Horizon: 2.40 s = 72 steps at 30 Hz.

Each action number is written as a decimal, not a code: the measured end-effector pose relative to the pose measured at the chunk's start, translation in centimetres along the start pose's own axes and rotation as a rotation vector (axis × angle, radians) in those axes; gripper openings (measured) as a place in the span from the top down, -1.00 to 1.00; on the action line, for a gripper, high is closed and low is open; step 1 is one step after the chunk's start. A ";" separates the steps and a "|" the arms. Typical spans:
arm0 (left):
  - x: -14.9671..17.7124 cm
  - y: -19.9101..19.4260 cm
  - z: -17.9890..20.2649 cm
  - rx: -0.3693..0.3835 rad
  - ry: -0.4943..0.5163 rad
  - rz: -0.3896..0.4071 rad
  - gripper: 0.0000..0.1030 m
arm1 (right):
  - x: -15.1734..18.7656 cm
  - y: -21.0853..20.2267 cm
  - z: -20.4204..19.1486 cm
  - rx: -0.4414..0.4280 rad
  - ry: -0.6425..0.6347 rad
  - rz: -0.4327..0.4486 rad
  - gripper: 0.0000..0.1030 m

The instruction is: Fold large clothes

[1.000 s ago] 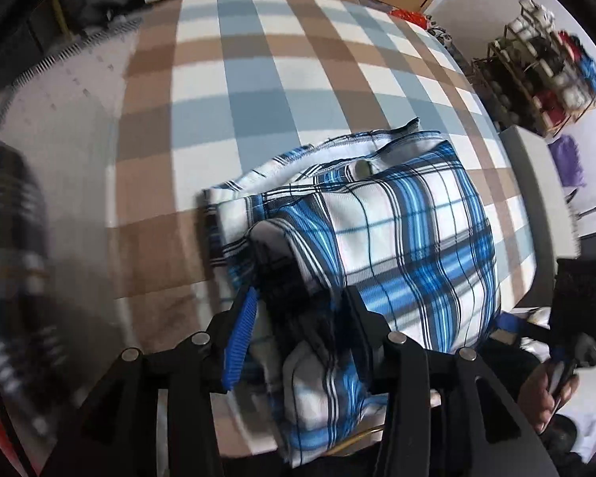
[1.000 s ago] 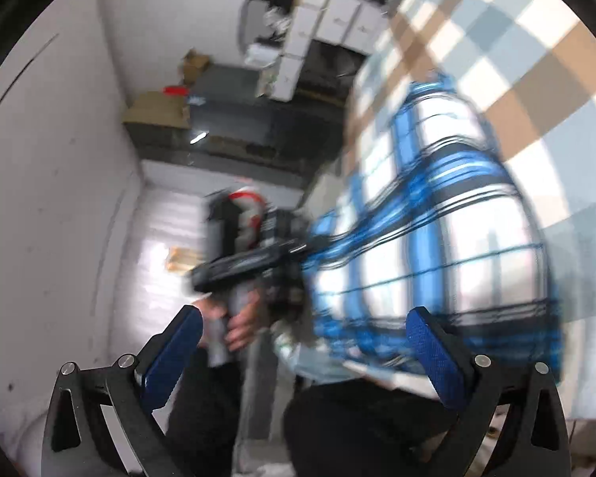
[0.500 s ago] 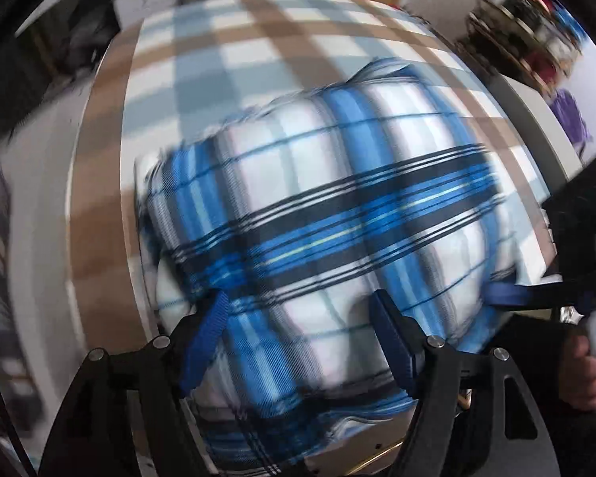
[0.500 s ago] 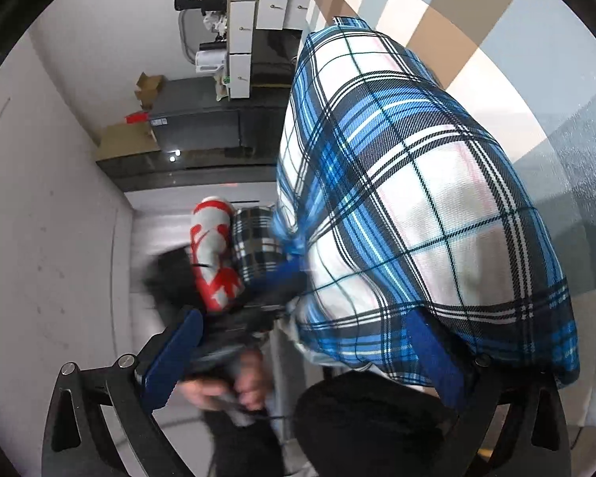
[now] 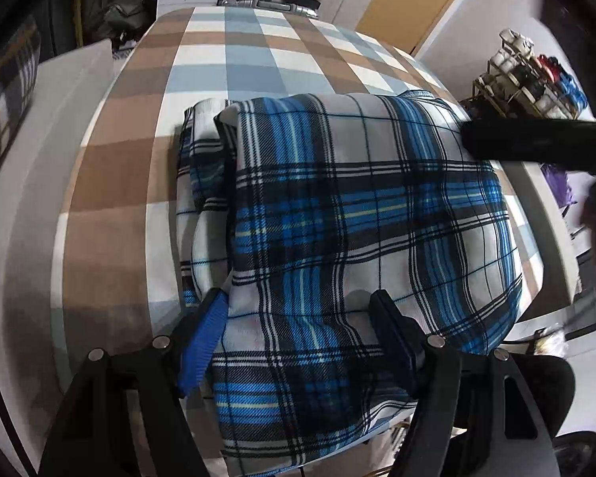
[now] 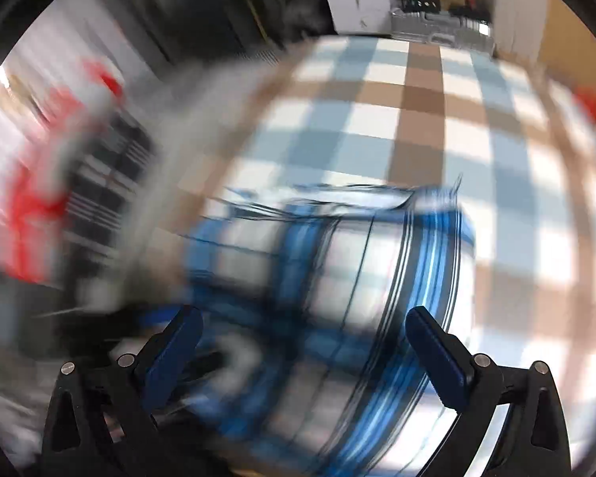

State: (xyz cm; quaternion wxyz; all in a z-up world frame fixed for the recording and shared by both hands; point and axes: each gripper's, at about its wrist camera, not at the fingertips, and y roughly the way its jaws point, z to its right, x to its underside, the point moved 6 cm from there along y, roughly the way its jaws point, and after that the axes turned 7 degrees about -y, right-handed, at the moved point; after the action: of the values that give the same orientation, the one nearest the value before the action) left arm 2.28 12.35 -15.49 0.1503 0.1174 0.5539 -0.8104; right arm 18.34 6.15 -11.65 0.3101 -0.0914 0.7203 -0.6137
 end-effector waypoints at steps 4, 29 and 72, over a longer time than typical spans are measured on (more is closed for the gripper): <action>0.2 -0.3 -0.1 0.022 -0.015 0.000 -0.34 | -0.8 5.9 -1.3 0.197 -0.139 -0.145 -0.98; 0.5 -4.0 3.4 0.065 0.084 0.165 -0.35 | 3.1 4.4 7.9 -0.309 0.269 0.020 -1.00; -1.9 0.7 -2.5 0.037 -0.183 -0.169 -0.53 | 13.8 2.5 10.5 -0.542 0.389 0.174 -1.00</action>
State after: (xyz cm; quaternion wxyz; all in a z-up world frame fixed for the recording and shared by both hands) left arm 4.37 14.69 -16.29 0.1290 -0.0012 0.5307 -0.8377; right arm 13.88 -9.05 -19.16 0.1826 0.0101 0.9078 -0.3774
